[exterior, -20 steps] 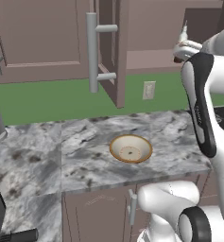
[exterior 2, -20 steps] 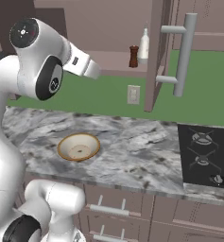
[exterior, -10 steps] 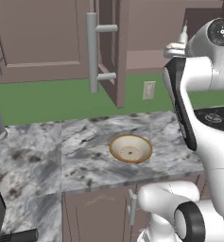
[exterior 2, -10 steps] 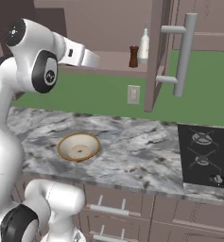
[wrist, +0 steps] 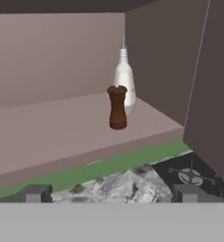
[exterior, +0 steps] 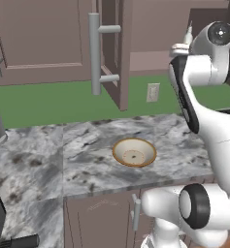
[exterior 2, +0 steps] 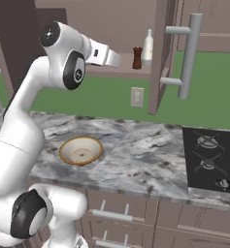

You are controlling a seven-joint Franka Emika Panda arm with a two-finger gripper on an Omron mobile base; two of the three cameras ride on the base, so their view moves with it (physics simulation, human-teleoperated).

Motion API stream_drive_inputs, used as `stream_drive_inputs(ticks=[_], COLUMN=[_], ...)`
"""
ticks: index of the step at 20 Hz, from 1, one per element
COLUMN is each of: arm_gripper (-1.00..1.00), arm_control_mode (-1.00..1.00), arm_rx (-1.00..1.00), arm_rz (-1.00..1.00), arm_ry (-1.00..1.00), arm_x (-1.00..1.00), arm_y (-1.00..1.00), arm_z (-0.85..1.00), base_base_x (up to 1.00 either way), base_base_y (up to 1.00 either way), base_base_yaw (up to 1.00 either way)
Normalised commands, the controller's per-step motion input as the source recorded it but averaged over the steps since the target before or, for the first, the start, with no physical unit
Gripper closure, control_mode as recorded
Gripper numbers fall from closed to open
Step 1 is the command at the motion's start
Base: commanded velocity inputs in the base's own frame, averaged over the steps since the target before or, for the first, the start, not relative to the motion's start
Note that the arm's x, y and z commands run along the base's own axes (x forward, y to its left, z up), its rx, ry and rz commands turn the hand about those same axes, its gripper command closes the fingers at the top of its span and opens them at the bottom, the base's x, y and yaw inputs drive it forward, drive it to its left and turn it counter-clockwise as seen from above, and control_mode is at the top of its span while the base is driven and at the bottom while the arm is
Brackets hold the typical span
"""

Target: Retrieve the bottle and the shaker from the cabinet and place them next to the mixing bowl on the counter. Then add garlic from the fridge to the mixing bowl.

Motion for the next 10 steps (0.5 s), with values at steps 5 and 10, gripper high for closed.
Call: stream_drive_inputs(ticks=[5, 10], arm_gripper=[-1.0, -1.0], arm_control_mode=[-1.0, -1.0], arm_rx=[0.0, 0.0], arm_rz=[0.0, 0.0], arm_ry=[0.13, 0.05], arm_x=[0.51, 0.24], arm_y=[-0.23, -0.17], arm_z=[-0.01, 0.0], base_base_x=[0.0, 0.0], base_base_y=[0.0, 0.0], base_base_yaw=[0.0, 0.0])
